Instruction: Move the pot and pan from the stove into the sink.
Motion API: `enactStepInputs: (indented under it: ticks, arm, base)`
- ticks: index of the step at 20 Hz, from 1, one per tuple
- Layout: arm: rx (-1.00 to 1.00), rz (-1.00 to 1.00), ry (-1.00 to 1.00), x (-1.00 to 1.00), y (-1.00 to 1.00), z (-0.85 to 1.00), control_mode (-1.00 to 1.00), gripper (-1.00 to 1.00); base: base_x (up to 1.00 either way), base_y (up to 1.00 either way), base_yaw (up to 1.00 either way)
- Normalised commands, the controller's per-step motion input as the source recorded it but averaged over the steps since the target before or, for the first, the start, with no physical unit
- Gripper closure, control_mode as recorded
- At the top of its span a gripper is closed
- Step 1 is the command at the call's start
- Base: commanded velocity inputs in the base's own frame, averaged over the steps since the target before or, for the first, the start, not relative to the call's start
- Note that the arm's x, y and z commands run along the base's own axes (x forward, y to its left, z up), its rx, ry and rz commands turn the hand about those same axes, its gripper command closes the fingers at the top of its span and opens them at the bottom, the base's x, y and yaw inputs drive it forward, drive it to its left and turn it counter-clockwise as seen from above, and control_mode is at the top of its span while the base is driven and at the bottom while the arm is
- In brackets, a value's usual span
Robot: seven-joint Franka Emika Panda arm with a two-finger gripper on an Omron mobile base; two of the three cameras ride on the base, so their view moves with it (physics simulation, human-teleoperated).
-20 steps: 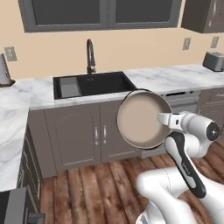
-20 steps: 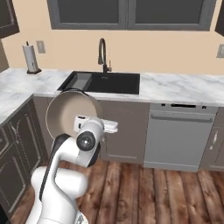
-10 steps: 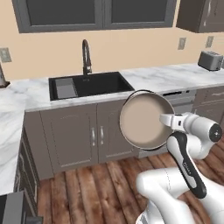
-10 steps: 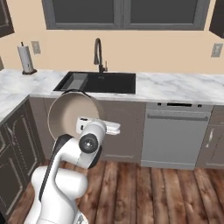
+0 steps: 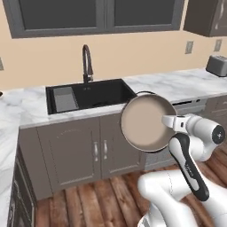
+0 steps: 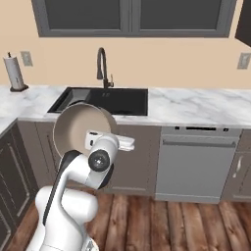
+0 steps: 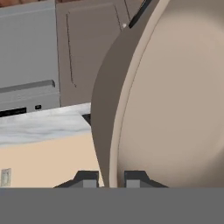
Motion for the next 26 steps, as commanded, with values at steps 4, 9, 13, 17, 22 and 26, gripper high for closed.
enactStepInputs:
  ticks: [4,9,13,17,22,26]
  arm:
    - [0.0,0.0,0.0,0.0,0.0,0.0,1.0,1.0]
    - [0.0,0.0,0.0,0.0,0.0,0.0,1.0,1.0]
    - [0.0,0.0,0.0,0.0,0.0,0.0,1.0,1.0]
    - [0.0,0.0,0.0,0.0,0.0,0.0,1.0,1.0]
    - [0.0,0.0,0.0,0.0,0.0,0.0,1.0,1.0]
    - [0.0,0.0,0.0,0.0,0.0,0.0,-1.0,1.0]
  base:
    - [0.76,0.09,-0.09]
    - [0.78,0.14,-0.09]
    - [0.83,0.18,-0.1]
    - [0.78,0.19,-0.1]
    - [0.67,0.17,-0.1]
    - [0.06,0.0,-0.01]
